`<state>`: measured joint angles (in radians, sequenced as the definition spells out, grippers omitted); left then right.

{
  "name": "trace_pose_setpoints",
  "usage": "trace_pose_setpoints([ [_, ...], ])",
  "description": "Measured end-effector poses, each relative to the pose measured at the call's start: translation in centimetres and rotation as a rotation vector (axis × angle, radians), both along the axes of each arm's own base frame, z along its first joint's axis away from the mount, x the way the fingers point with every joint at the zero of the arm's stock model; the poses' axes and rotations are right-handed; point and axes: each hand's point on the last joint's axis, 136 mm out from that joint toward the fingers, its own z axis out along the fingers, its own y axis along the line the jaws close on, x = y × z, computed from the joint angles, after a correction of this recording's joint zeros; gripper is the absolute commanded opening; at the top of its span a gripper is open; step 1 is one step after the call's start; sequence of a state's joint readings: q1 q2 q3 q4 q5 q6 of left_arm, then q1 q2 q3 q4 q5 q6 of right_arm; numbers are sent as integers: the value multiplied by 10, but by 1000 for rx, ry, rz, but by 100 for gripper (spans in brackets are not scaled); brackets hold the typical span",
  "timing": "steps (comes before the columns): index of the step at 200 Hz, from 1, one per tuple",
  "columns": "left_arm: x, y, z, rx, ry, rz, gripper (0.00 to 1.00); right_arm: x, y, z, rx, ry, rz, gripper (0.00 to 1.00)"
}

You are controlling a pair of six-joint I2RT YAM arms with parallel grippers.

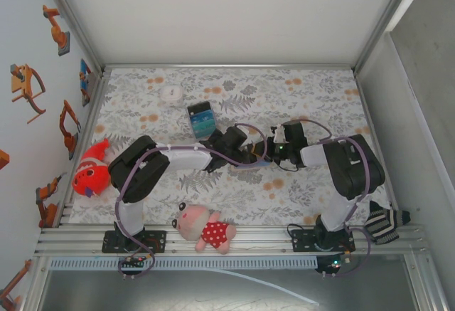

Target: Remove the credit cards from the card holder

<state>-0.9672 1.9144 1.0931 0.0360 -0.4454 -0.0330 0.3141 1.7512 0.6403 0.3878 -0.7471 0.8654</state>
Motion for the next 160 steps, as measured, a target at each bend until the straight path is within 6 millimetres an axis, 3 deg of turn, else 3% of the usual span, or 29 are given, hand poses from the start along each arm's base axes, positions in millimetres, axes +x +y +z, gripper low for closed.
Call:
trace_pose_setpoints([
  [81,0,3,9,-3,-14,12,97,2,-13,10,-76,-60,-5,0],
  [126,2,6,39,-41,-55,27,97,-2,-24,22,-137,-101,1,0],
  [160,3,13,71,-82,-102,52,97,-5,-32,49,-187,-187,12,0],
])
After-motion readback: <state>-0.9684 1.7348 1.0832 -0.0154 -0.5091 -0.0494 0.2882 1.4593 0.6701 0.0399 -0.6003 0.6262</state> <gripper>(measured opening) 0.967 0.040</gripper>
